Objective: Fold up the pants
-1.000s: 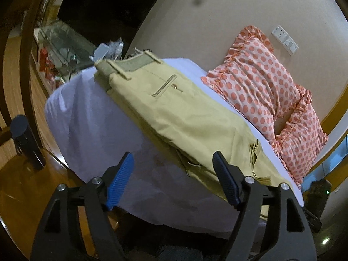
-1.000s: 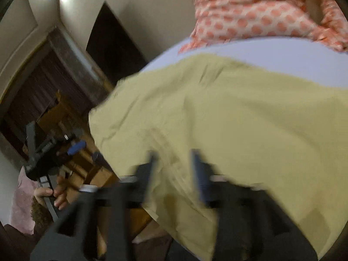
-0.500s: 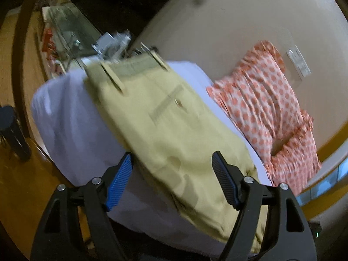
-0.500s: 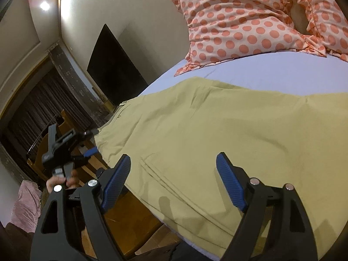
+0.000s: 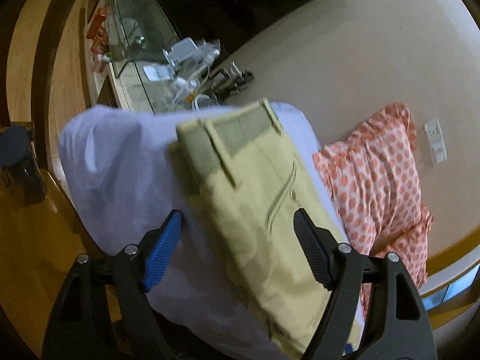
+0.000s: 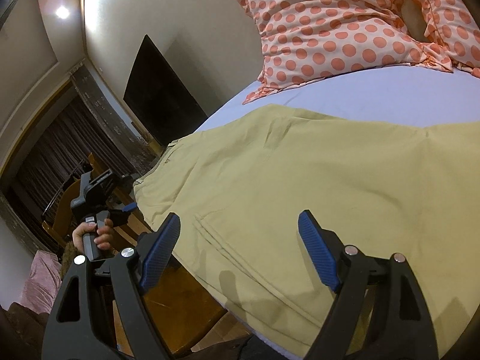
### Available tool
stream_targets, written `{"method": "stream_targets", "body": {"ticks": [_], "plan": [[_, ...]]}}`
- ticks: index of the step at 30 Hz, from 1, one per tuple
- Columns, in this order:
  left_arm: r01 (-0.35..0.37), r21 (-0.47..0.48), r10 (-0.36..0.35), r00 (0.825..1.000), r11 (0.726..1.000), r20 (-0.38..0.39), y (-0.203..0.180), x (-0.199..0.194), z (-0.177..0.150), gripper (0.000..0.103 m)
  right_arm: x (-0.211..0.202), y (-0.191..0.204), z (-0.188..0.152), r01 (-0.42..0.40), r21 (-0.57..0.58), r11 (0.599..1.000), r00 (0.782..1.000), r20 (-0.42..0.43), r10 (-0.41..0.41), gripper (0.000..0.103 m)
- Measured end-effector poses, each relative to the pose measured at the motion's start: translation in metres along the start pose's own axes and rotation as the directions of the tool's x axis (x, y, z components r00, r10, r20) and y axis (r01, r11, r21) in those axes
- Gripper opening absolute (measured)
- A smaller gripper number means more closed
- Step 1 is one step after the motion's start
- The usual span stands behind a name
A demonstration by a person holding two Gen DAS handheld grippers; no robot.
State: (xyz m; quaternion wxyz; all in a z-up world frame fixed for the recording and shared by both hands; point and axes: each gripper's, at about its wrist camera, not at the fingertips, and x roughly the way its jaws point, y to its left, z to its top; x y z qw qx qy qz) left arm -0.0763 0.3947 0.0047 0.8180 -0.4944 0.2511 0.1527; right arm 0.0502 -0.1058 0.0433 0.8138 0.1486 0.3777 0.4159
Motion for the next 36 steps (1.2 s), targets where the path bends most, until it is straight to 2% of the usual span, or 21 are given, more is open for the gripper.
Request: {"method": "stream_targets", "body": {"ticks": [5,8,12,15,17,19,22,23,24,25,27,28,31,32,34,36], "plan": [[-0.028,-0.017,0.028,1.000,0.999,0.012,0.002,0.002,0.019,0.077,0.000,-0.003,-0.001,-0.002,0.011,1.000,1.000,0.000,0.002,0.083],[-0.032,0.008,0.032,0.999,0.999,0.014,-0.004,0.002,0.022,0.077,0.001,-0.004,-0.001,-0.005,0.013,1.000,1.000,-0.005,0.005,0.085],[-0.060,0.037,0.060,0.998,0.998,-0.011,-0.015,0.007,0.022,0.082,0.004,-0.005,-0.002,-0.011,0.018,1.000,1.000,-0.011,0.011,0.085],[0.001,0.016,0.000,0.998,1.000,-0.057,-0.020,0.012,0.018,0.081,0.003,-0.005,-0.004,-0.017,0.017,1.000,1.000,-0.010,0.017,0.085],[0.088,0.015,-0.086,0.992,0.996,-0.091,-0.029,0.016,0.013,0.078,0.004,-0.006,-0.004,-0.021,0.019,1.000,1.000,-0.009,0.021,0.085],[0.087,0.029,-0.084,0.993,0.996,-0.082,-0.032,0.019,0.011,0.077,0.004,-0.007,-0.004,-0.024,0.020,1.000,1.000,-0.010,0.024,0.085],[0.076,-0.032,-0.078,0.994,0.997,-0.071,-0.020,0.025,0.012,0.063,0.003,-0.007,-0.004,-0.030,0.022,0.999,1.000,-0.008,0.030,0.085],[0.063,-0.046,-0.066,0.996,0.997,-0.062,-0.014,0.027,0.012,0.050,0.002,-0.008,-0.004,-0.036,0.019,0.999,0.999,-0.004,0.036,0.085],[0.045,-0.046,-0.048,0.997,0.998,-0.057,-0.012,0.029,0.013,0.025,0.000,-0.008,-0.004,-0.040,0.018,0.999,0.999,0.003,0.040,0.085],[-0.001,-0.024,0.000,0.998,1.000,-0.058,-0.013,0.033,0.013,0.011,-0.002,-0.009,-0.004,-0.041,0.019,0.999,0.999,0.009,0.041,0.085],[-0.055,0.050,0.057,0.998,0.997,-0.040,-0.029,0.033,0.012,0.008,-0.010,-0.012,-0.002,-0.037,0.018,0.999,0.999,0.034,0.036,0.085],[-0.089,0.129,0.091,0.996,0.988,-0.014,-0.049,0.029,0.010,0.008,-0.014,-0.014,-0.001,-0.032,0.021,0.999,0.998,0.046,0.031,0.085],[-0.091,0.366,0.076,0.996,0.926,0.057,-0.125,0.012,-0.005,0.007,-0.038,-0.027,0.004,-0.005,0.053,0.999,0.993,0.119,-0.002,0.085],[-0.084,0.450,0.057,0.996,0.889,0.074,-0.156,0.006,-0.017,0.007,-0.049,-0.033,0.005,0.011,0.069,0.998,0.989,0.148,-0.021,0.085],[-0.051,0.612,0.002,0.997,0.789,0.080,-0.216,-0.002,-0.052,0.007,-0.074,-0.048,0.007,0.051,0.112,0.992,0.975,0.208,-0.074,0.085],[0.027,0.777,-0.087,0.996,0.629,0.036,-0.278,-0.010,-0.113,0.008,-0.102,-0.064,0.006,0.097,0.162,0.982,0.954,0.267,-0.139,0.085]]}}
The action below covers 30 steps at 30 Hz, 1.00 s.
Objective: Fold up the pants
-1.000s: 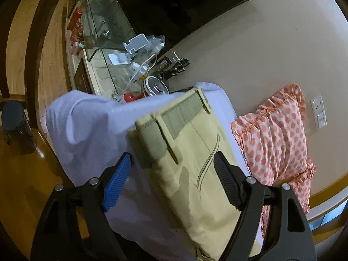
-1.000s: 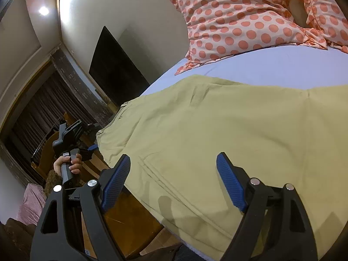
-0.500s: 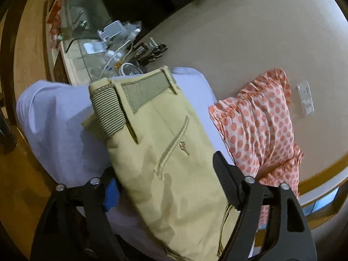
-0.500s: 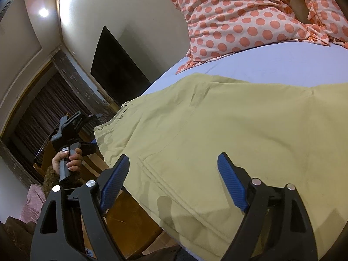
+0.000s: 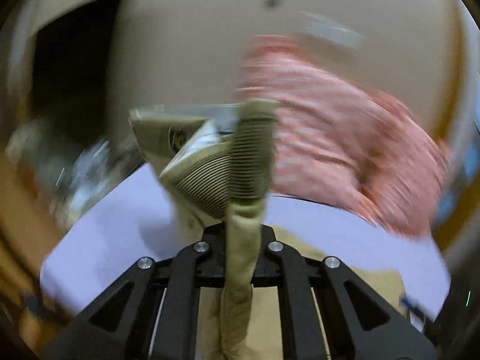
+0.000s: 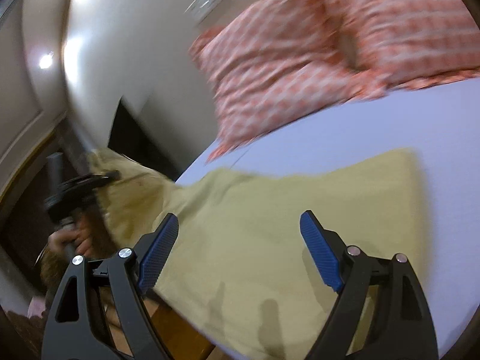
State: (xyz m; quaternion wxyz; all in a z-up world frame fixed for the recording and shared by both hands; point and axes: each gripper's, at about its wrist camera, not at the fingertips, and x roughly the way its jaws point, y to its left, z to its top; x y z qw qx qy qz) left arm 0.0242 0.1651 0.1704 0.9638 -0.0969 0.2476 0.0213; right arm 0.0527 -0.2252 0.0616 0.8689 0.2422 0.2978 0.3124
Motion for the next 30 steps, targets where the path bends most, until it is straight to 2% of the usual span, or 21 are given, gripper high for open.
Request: {"method": "stream_targets", "body": {"ticks": [2,3,4,5,6,7,9,10,11,13,14,16,18,19,21,22,24,25,26,27,30], "plan": [[0.104,0.163,-0.106,0.994,0.981,0.002,-0.069,-0.003,-0.008,0.009,-0.023,-0.018,0.007,0.051,0.047,0.998,0.997,0.060,-0.054,0.085],[0.186,0.269,-0.186,0.982,0.945,-0.026,-0.115,-0.003,-0.024,0.009,-0.032,-0.026,0.010,0.065,0.071,0.995,0.994,0.081,-0.070,0.085],[0.240,0.334,-0.233,0.970,0.912,-0.062,-0.144,-0.001,-0.040,0.009,-0.046,-0.038,0.013,0.082,0.115,0.990,0.989,0.111,-0.095,0.085],[0.299,0.405,-0.275,0.954,0.864,-0.116,-0.176,0.003,-0.062,0.009,-0.058,-0.049,0.014,0.094,0.154,0.984,0.985,0.130,-0.114,0.085],[0.331,0.456,-0.292,0.944,0.826,-0.157,-0.197,0.007,-0.080,0.009,-0.065,-0.057,0.015,0.101,0.183,0.978,0.981,0.143,-0.129,0.085],[0.354,0.533,-0.284,0.935,0.769,-0.211,-0.225,0.015,-0.111,0.009,-0.075,-0.067,0.014,0.109,0.223,0.969,0.976,0.158,-0.147,0.085],[0.354,0.627,-0.233,0.934,0.694,-0.271,-0.253,0.033,-0.162,0.010,-0.085,-0.083,0.012,0.115,0.281,0.953,0.974,0.157,-0.164,0.085],[0.367,0.640,-0.236,0.929,0.675,-0.284,-0.258,0.037,-0.175,0.011,-0.086,-0.088,0.012,0.117,0.295,0.948,0.977,0.135,-0.163,0.085],[0.356,0.661,-0.226,0.934,0.661,-0.277,-0.261,0.036,-0.187,0.014,-0.085,-0.090,0.011,0.123,0.293,0.948,0.981,0.107,-0.160,0.085],[0.351,0.678,-0.224,0.936,0.646,-0.272,-0.259,0.027,-0.195,0.020,-0.074,-0.091,0.011,0.144,0.268,0.953,0.986,0.039,-0.160,0.085],[0.358,0.674,-0.233,0.933,0.646,-0.273,-0.257,0.023,-0.194,0.023,-0.066,-0.090,0.011,0.154,0.256,0.954,0.987,0.005,-0.161,0.084],[0.410,0.640,-0.282,0.912,0.650,-0.297,-0.247,0.007,-0.188,0.030,-0.049,-0.091,0.010,0.158,0.241,0.958,0.987,-0.069,-0.145,0.077],[0.464,0.575,-0.338,0.885,0.673,-0.319,-0.226,-0.008,-0.177,0.049,-0.032,-0.092,0.008,0.183,0.218,0.959,0.978,-0.136,-0.156,0.067],[0.496,0.523,-0.376,0.868,0.693,-0.325,-0.212,-0.013,-0.166,0.052,-0.022,-0.092,0.007,0.196,0.204,0.959,0.972,-0.168,-0.163,0.064],[0.484,0.425,-0.383,0.872,0.765,-0.303,-0.181,-0.011,-0.145,0.066,-0.015,-0.090,0.006,0.209,0.174,0.962,0.966,-0.189,-0.176,0.057],[0.438,0.350,-0.353,0.892,0.828,-0.282,-0.152,0.002,-0.128,0.070,-0.012,-0.089,0.006,0.207,0.158,0.966,0.966,-0.192,-0.176,0.056],[0.328,0.213,-0.267,0.925,0.920,-0.269,-0.104,0.029,-0.106,0.072,-0.007,-0.084,0.005,0.199,0.130,0.971,0.964,-0.205,-0.170,0.053],[0.282,0.109,-0.239,0.924,0.953,-0.297,-0.073,0.051,-0.096,0.072,-0.007,-0.082,0.004,0.195,0.109,0.975,0.964,-0.206,-0.170,0.053],[0.253,0.046,-0.226,0.920,0.966,-0.321,-0.055,0.065,-0.092,0.071,-0.006,-0.081,0.005,0.193,0.101,0.976,0.964,-0.207,-0.169,0.053],[0.242,-0.014,-0.230,0.904,0.970,-0.361,-0.038,0.082,-0.089,0.072,-0.005,-0.084,0.006,0.189,0.104,0.977,0.965,-0.205,-0.165,0.053],[0.274,-0.068,-0.275,0.852,0.959,-0.445,-0.030,0.111,-0.090,0.072,-0.002,-0.090,0.007,0.161,0.114,0.980,0.971,-0.197,-0.137,0.053]]}}
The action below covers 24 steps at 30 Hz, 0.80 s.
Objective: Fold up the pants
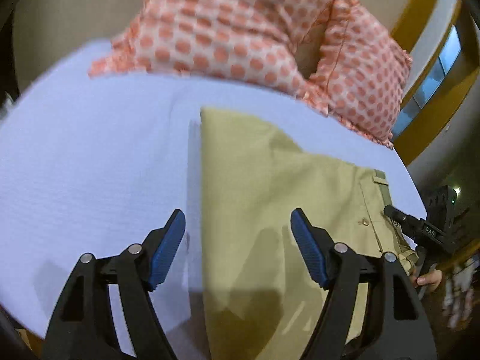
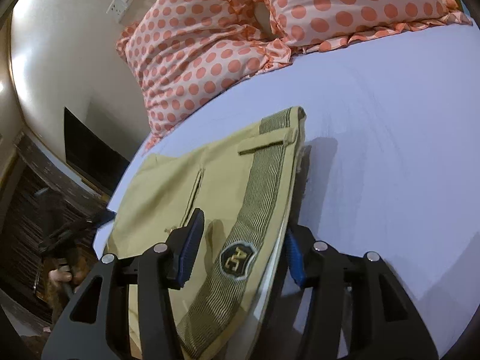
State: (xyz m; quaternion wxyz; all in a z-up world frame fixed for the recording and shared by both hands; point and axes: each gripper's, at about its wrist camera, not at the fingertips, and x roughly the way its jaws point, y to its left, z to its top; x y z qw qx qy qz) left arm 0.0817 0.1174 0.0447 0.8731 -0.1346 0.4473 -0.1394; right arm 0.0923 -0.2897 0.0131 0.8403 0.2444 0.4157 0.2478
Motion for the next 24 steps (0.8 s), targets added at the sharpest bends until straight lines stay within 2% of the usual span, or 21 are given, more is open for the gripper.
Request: {"method": "stream_targets", "body": {"ticks": [2,3,4,5,6,7,8,9,11,13,16,18,19,20,21,22,23,24], "plan": [[0.065,-0.004,-0.065,0.995,0.998,-0.069,-0.003,0.019,0.002,0.073,0.003,0.004,0.000,-0.022,-0.020,1.000,1.000,-0.022,0.022,0.053],[0.071,-0.002,-0.071,0.994,0.998,-0.084,-0.005,0.023,0.000,0.079,0.005,0.006,0.000,-0.048,-0.030,0.998,0.998,-0.042,0.047,0.052],[0.072,0.005,-0.071,0.994,0.997,-0.086,-0.008,0.027,0.001,0.080,0.006,0.006,0.001,-0.077,-0.027,0.997,0.995,-0.061,0.076,0.048],[0.089,0.002,-0.088,0.992,0.996,-0.088,-0.009,0.028,0.001,0.079,0.010,0.004,0.002,-0.136,0.003,0.991,0.987,-0.090,0.136,0.035],[0.112,-0.004,-0.112,0.989,0.994,-0.099,-0.010,0.028,0.002,0.069,0.015,-0.003,0.003,-0.214,0.066,0.975,0.967,-0.126,0.221,0.025],[0.119,0.002,-0.118,0.986,0.993,-0.114,-0.013,0.030,0.003,0.057,0.018,-0.008,0.003,-0.254,0.105,0.962,0.954,-0.136,0.267,0.023],[0.107,0.017,-0.104,0.985,0.994,-0.134,-0.017,0.033,0.004,0.030,0.021,-0.011,0.005,-0.281,0.137,0.950,0.944,-0.139,0.300,0.021],[0.099,0.028,-0.094,0.986,0.995,-0.137,-0.017,0.033,0.006,0.020,0.023,-0.011,0.008,-0.291,0.152,0.945,0.939,-0.145,0.313,0.020],[0.078,0.048,-0.070,0.987,0.996,-0.144,-0.025,0.035,0.016,0.013,0.024,-0.008,0.018,-0.303,0.159,0.940,0.935,-0.139,0.325,0.019],[0.064,0.066,-0.056,0.991,0.996,-0.120,-0.032,0.034,0.032,0.011,0.023,0.001,0.039,-0.293,0.123,0.948,0.944,-0.121,0.307,0.018],[0.022,0.098,-0.021,1.000,0.995,-0.018,-0.045,0.037,0.071,0.011,0.021,0.009,0.078,-0.253,0.074,0.965,0.964,-0.057,0.258,0.016],[-0.038,0.115,0.034,0.999,0.993,0.037,-0.054,0.053,0.096,0.014,0.025,0.005,0.102,-0.205,0.065,0.977,0.978,-0.009,0.206,0.017],[-0.079,0.104,0.076,0.996,0.991,0.039,-0.056,0.064,0.105,0.015,0.030,0.001,0.113,-0.142,0.051,0.989,0.990,0.006,0.142,0.018],[-0.133,0.095,0.130,0.991,0.987,0.033,-0.056,0.074,0.112,0.019,0.040,-0.005,0.121,-0.037,0.052,0.998,0.999,0.001,0.037,0.026],[-0.181,0.093,0.180,0.983,0.979,0.027,-0.055,0.081,0.116,0.024,0.045,-0.009,0.123,0.035,0.056,0.998,0.999,-0.012,-0.035,0.038],[-0.250,0.099,0.249,0.968,0.963,0.029,-0.053,0.085,0.119,0.026,0.050,-0.017,0.124,0.166,0.060,0.984,0.986,-0.038,-0.164,0.039],[-0.304,0.103,0.300,0.952,0.947,0.054,-0.051,0.080,0.118,0.028,0.047,-0.024,0.123,0.247,0.066,0.967,0.969,-0.042,-0.245,0.039],[-0.333,0.099,0.326,0.942,0.938,0.078,-0.047,0.072,0.115,0.034,0.039,-0.029,0.122,0.284,0.072,0.956,0.959,-0.020,-0.284,0.043]]}}
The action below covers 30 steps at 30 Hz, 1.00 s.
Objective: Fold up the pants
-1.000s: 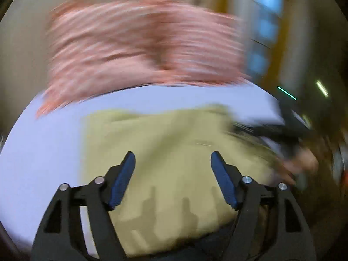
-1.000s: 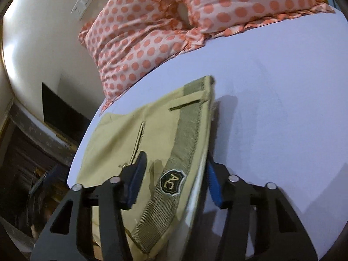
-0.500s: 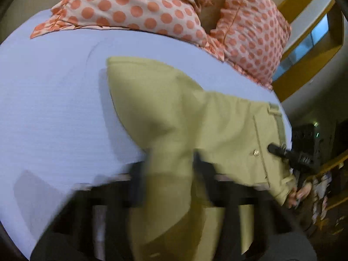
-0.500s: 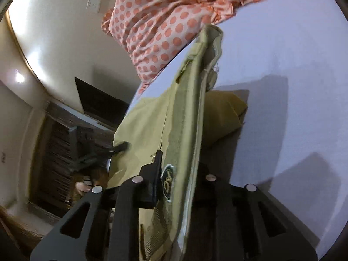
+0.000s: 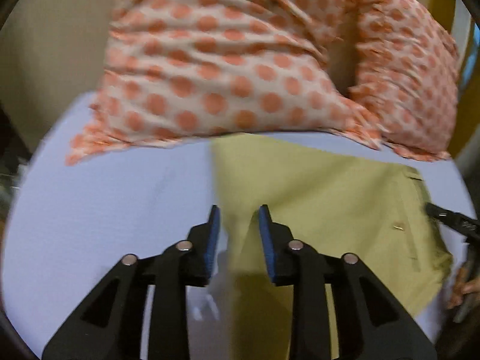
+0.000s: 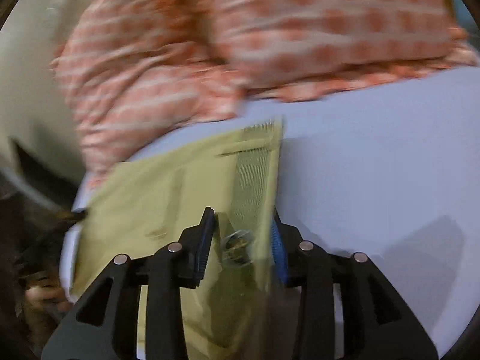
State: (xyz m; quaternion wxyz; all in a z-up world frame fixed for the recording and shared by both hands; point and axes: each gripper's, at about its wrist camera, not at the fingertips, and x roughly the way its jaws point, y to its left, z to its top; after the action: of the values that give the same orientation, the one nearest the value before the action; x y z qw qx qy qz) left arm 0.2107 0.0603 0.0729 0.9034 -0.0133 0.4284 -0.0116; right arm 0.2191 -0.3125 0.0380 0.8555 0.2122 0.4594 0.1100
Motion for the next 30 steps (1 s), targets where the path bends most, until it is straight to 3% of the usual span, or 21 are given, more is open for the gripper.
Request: {"method": "stream_targets", "body": {"ticks": [1,3,4,6,8,11,13,15,17,20,23,27,30], "plan": [[-0.015,-0.009,0.016,0.999,1.000,0.034,0.007,-0.011,-0.005,0.038,-0.014,-0.008,-0.003,0.018,0.014,1.000,0.998,0.054,-0.019,0.046],[0.053,-0.042,-0.050,0.997,0.998,0.065,0.014,-0.030,-0.014,0.048,-0.034,-0.011,-0.010,-0.024,0.017,1.000,0.994,0.110,0.021,0.053],[0.140,-0.055,-0.136,0.988,0.989,0.070,0.013,-0.040,-0.021,0.051,-0.040,-0.006,-0.015,-0.105,0.005,0.994,0.990,0.096,0.104,0.058],[0.272,-0.043,-0.270,0.961,0.961,0.056,-0.001,-0.051,-0.033,0.077,-0.041,0.009,-0.024,-0.228,-0.023,0.973,0.972,0.053,0.229,0.082],[0.316,-0.015,-0.315,0.949,0.949,0.022,-0.021,-0.048,-0.042,0.087,-0.033,0.030,-0.035,-0.294,-0.065,0.954,0.956,-0.010,0.294,0.084],[0.346,-0.008,-0.344,0.932,0.938,-0.113,-0.049,-0.019,-0.056,0.087,-0.014,0.039,-0.045,-0.246,-0.065,0.967,0.968,-0.064,0.242,0.086],[0.306,-0.006,-0.304,0.940,0.952,-0.156,-0.059,-0.002,-0.064,0.089,-0.009,0.033,-0.050,-0.247,-0.035,0.968,0.968,-0.054,0.245,0.087],[0.273,0.044,-0.265,0.954,0.961,-0.138,-0.070,-0.003,-0.071,0.096,-0.012,0.027,-0.055,-0.256,-0.012,0.967,0.966,-0.040,0.256,0.087],[0.231,0.075,-0.219,0.965,0.970,-0.143,-0.076,-0.007,-0.076,0.097,-0.020,0.025,-0.064,-0.240,-0.014,0.971,0.970,-0.036,0.239,0.087],[0.167,0.102,-0.153,0.979,0.981,-0.131,-0.073,-0.026,-0.090,0.101,-0.038,0.039,-0.079,-0.154,-0.055,0.987,0.988,0.007,0.155,0.087],[0.129,0.100,-0.119,0.989,0.987,-0.091,-0.062,-0.054,-0.117,0.101,-0.067,0.055,-0.108,-0.032,-0.129,0.991,0.997,0.070,0.041,0.102],[0.046,0.098,-0.035,0.994,0.994,-0.107,-0.047,-0.070,-0.156,0.101,-0.069,0.080,-0.153,0.188,-0.219,0.957,0.981,0.087,-0.173,0.102],[-0.013,0.112,0.026,0.992,0.994,-0.122,-0.044,-0.065,-0.168,0.101,-0.059,0.090,-0.173,0.228,-0.267,0.936,0.973,0.098,-0.209,0.102]]}}
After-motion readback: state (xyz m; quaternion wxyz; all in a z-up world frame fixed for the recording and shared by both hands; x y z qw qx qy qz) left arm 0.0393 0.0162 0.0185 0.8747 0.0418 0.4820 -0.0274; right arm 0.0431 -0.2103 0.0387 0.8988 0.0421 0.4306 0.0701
